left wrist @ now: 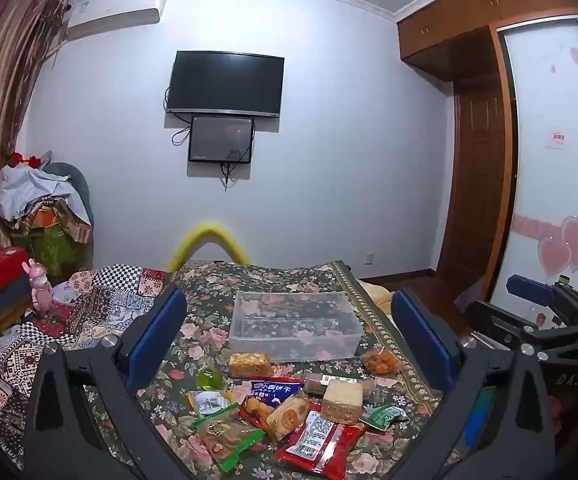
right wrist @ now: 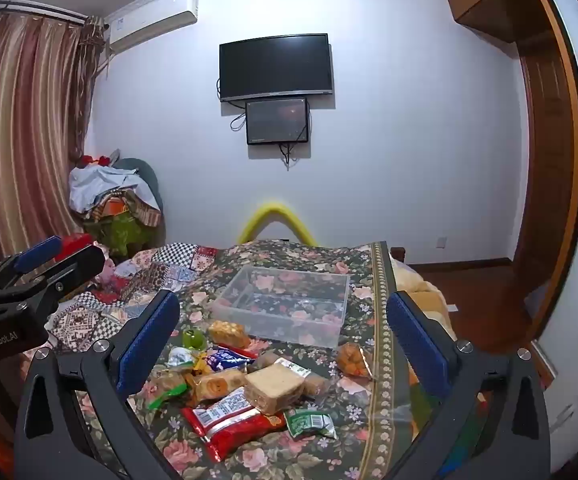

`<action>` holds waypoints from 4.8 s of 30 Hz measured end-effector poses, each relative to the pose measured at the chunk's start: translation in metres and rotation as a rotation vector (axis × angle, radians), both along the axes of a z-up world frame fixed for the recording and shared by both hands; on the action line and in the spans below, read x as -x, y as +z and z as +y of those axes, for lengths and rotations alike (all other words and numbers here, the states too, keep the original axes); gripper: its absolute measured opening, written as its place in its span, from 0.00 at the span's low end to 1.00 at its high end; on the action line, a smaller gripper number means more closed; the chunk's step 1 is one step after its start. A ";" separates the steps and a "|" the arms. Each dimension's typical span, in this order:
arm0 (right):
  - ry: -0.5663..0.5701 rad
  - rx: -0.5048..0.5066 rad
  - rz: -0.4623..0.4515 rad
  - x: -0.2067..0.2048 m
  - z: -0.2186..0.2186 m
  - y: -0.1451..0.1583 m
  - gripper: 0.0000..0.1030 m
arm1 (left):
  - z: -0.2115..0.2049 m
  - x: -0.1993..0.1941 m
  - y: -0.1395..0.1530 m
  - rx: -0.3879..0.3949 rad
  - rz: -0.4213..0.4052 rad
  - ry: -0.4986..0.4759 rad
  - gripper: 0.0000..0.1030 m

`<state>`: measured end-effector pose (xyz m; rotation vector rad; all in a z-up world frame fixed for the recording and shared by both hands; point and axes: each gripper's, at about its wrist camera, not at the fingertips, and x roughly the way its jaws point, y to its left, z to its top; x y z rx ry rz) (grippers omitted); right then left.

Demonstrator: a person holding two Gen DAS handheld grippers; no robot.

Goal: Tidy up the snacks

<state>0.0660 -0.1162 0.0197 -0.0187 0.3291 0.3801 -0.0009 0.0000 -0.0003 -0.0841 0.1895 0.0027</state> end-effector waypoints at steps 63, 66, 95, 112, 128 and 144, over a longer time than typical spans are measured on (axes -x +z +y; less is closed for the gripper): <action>-0.009 -0.030 -0.009 0.004 -0.003 0.009 1.00 | -0.005 0.001 -0.002 -0.003 0.011 -0.013 1.00; -0.009 -0.030 -0.009 0.005 -0.003 0.009 1.00 | -0.005 0.001 -0.002 -0.003 0.009 -0.011 1.00; -0.027 0.013 0.059 -0.010 -0.002 -0.008 1.00 | 0.012 -0.027 -0.030 0.013 0.120 -0.019 1.00; -0.049 0.071 0.365 -0.062 -0.028 -0.086 0.87 | 0.062 -0.088 -0.115 0.001 0.465 0.028 0.66; -0.031 0.077 0.609 -0.090 -0.029 -0.150 0.87 | 0.080 -0.121 -0.205 0.079 0.729 -0.030 0.65; 0.013 0.113 0.692 -0.104 -0.017 -0.176 0.84 | 0.082 -0.153 -0.242 0.151 0.828 -0.040 0.79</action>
